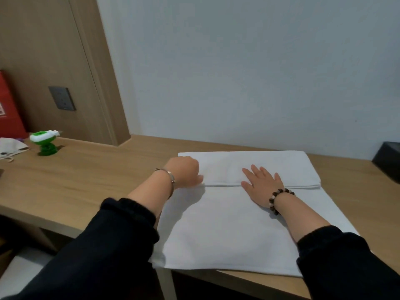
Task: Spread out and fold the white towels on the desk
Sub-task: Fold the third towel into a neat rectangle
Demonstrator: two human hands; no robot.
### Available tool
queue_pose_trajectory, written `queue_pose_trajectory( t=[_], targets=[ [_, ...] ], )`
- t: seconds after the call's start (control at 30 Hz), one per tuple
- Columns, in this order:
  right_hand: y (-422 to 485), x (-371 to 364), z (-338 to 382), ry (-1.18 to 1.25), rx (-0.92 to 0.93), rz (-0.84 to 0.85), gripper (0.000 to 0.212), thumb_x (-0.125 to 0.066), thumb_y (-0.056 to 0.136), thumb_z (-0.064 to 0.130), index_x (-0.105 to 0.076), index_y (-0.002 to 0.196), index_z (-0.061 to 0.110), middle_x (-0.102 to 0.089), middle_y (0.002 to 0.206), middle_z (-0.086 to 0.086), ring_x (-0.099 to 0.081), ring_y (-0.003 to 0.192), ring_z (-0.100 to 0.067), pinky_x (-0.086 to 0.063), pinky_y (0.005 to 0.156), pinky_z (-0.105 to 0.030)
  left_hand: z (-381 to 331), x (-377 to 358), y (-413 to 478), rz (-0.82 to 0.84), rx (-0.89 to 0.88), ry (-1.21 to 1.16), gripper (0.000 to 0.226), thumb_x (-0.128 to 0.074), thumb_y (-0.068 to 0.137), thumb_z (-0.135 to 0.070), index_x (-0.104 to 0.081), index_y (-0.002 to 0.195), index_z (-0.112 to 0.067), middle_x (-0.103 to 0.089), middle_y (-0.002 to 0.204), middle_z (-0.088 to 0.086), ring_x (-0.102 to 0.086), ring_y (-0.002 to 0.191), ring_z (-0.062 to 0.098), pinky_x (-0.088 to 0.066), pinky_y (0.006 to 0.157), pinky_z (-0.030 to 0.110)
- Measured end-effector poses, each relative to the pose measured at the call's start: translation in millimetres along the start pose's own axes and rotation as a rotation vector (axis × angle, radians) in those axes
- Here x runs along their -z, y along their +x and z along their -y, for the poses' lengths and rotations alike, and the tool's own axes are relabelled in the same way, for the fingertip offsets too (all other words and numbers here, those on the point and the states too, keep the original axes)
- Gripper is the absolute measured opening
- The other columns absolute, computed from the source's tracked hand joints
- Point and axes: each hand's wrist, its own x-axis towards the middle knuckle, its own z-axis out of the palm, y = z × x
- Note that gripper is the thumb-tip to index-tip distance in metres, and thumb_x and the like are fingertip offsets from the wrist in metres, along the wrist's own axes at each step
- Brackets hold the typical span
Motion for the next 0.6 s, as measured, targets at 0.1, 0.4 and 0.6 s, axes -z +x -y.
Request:
queue_pose_trajectory(
  t=[0.1, 0.4, 0.6],
  targets=[
    [-0.2, -1.5, 0.3, -0.006, 0.0, 0.002, 0.055, -0.011, 0.099, 0.051, 0.001, 0.15, 0.035, 0.011, 0.159, 0.006, 0.008, 0.146, -0.018, 0.004, 0.115, -0.048, -30.6, -3.3, 31.2, -0.109, 0.054, -0.082, 0.032, -0.038, 0.095, -0.032, -0.062, 0.093, -0.011, -0.058, 0.111, 0.01, -0.05, 0.107, 0.028, -0.04, 0.079, 0.034],
    [3.5, 40.4, -0.2, 0.137, -0.009, 0.144, 0.049, -0.023, 0.103, 0.036, -0.034, 0.141, 0.008, -0.028, 0.152, -0.013, -0.03, 0.137, -0.029, -0.026, 0.11, -0.04, -51.4, -61.2, 56.8, 0.047, 0.103, -0.202, 0.06, -0.014, 0.095, -0.051, -0.004, 0.15, -0.031, 0.003, 0.159, -0.003, 0.008, 0.145, 0.023, 0.001, 0.112, 0.056],
    [47.9, 52.8, 22.6, 0.135, 0.062, -0.151, 0.044, -0.026, 0.101, 0.031, -0.035, 0.141, 0.016, -0.024, 0.154, -0.008, -0.025, 0.139, -0.026, -0.024, 0.112, -0.046, -53.2, -58.8, 55.3, 0.04, 0.102, -0.191, 0.061, -0.015, 0.095, -0.048, -0.001, 0.151, -0.026, 0.005, 0.159, -0.003, 0.009, 0.145, 0.023, 0.001, 0.113, 0.056]
  ],
)
